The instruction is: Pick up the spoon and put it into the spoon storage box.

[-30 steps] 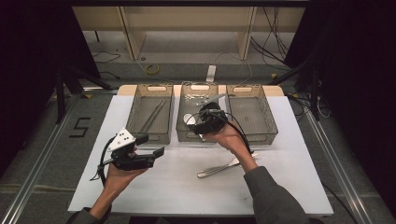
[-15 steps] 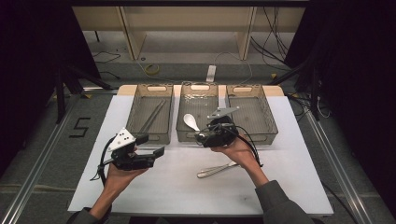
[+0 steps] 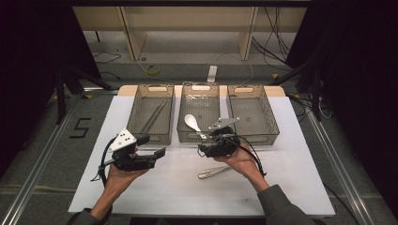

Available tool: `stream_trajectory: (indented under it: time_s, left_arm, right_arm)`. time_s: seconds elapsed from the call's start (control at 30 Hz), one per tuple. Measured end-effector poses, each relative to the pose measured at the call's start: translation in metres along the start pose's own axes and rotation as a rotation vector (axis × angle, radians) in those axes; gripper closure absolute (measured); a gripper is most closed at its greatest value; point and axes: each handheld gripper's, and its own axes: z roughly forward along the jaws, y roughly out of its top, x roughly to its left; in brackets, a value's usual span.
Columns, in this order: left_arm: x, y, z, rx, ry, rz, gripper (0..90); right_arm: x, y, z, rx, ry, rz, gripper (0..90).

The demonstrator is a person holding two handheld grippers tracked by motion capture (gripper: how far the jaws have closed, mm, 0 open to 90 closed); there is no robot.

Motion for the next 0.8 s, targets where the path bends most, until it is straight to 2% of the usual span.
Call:
stream_trajectory:
  time_s: [0.4,0.6,0.8]
  left_arm:
    - [0.001,0.0,0.0,0.001,0.002,-0.002,19.1]
    - [0.0,0.0,0.001,0.002,0.0,0.002,19.1]
    - [0.0,0.0,0.001,0.003,0.0,-0.001,19.1]
  right_arm:
    - [0.002,-0.01,0.01,0.039,0.017,0.0,41.1]
    - [0.001,-0.016,0.012,0.052,0.023,-0.014,50.4]
    - [0.002,-0.02,0.016,0.077,0.042,-0.008,63.5]
